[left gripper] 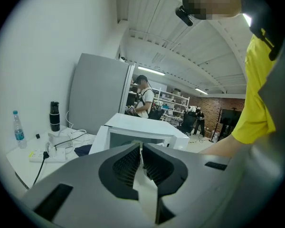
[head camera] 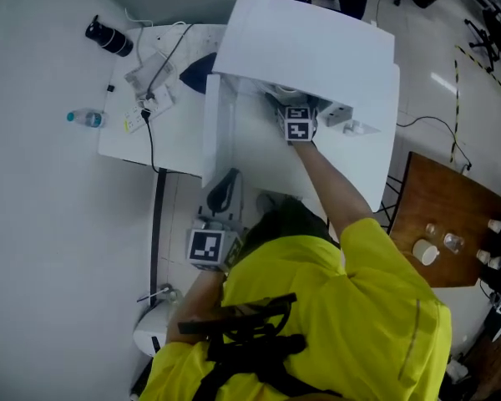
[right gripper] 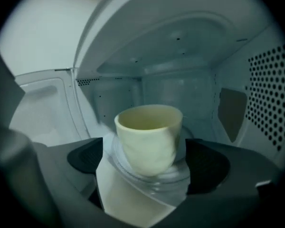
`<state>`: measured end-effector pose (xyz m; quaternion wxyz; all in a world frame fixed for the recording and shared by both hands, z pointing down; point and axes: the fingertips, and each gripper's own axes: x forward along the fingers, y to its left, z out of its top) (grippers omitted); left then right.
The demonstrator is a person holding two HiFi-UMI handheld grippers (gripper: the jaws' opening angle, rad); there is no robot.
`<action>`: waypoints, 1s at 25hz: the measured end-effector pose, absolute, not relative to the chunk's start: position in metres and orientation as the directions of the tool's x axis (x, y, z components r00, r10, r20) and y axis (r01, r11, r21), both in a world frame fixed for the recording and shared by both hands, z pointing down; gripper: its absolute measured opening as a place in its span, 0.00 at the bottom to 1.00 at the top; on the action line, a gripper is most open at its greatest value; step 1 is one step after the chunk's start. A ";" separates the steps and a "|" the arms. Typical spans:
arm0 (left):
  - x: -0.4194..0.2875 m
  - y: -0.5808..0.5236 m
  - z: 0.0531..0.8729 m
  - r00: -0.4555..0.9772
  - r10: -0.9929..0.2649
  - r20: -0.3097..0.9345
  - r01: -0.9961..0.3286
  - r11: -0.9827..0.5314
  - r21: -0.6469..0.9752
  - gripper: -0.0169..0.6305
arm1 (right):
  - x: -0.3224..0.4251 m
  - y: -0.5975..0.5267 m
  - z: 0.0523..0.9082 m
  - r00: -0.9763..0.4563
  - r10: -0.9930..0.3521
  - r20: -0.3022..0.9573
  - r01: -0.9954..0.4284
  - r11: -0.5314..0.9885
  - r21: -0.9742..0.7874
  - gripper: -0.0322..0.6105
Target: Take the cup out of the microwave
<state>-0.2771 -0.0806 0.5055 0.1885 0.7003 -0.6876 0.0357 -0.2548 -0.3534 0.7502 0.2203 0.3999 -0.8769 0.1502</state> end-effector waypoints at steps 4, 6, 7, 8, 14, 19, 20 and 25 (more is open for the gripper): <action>-0.285 -0.084 0.509 0.034 -0.946 0.321 -0.976 0.038 0.213 0.05 | -0.258 -0.379 0.760 -0.557 -0.662 0.502 -0.788 0.613 -0.066 0.91; -0.288 -0.084 0.515 0.028 -0.942 0.333 -0.976 0.046 0.214 0.05 | -0.268 -0.382 0.758 -0.570 -0.657 0.493 -0.769 0.638 -0.039 0.91; -0.289 -0.082 0.518 0.024 -0.940 0.339 -0.975 0.053 0.218 0.05 | -0.274 -0.383 0.756 -0.577 -0.655 0.488 -0.761 0.649 -0.029 0.89; -0.291 -0.081 0.521 0.019 -0.938 0.346 -0.973 0.062 0.223 0.05 | -0.277 -0.384 0.755 -0.576 -0.658 0.485 -0.761 0.649 -0.023 0.86; -0.299 -0.071 0.532 -0.006 -0.927 0.374 -0.967 0.100 0.235 0.05 | -0.271 -0.379 0.752 -0.561 -0.659 0.502 -0.756 0.654 0.015 0.78; -0.296 -0.069 0.531 0.006 -0.928 0.374 -0.967 0.090 0.239 0.05 | -0.274 -0.304 0.713 -0.673 -0.588 0.449 -0.661 0.750 -0.009 0.78; -0.294 -0.069 0.531 0.009 -0.928 0.373 -0.968 0.085 0.236 0.05 | -0.274 -0.280 0.702 -0.705 -0.558 0.439 -0.629 0.777 -0.021 0.78; -0.281 -0.073 0.520 0.049 -0.934 0.355 -0.974 0.033 0.222 0.05 | -0.250 -0.158 0.627 -0.820 -0.413 0.396 -0.487 0.867 -0.104 0.78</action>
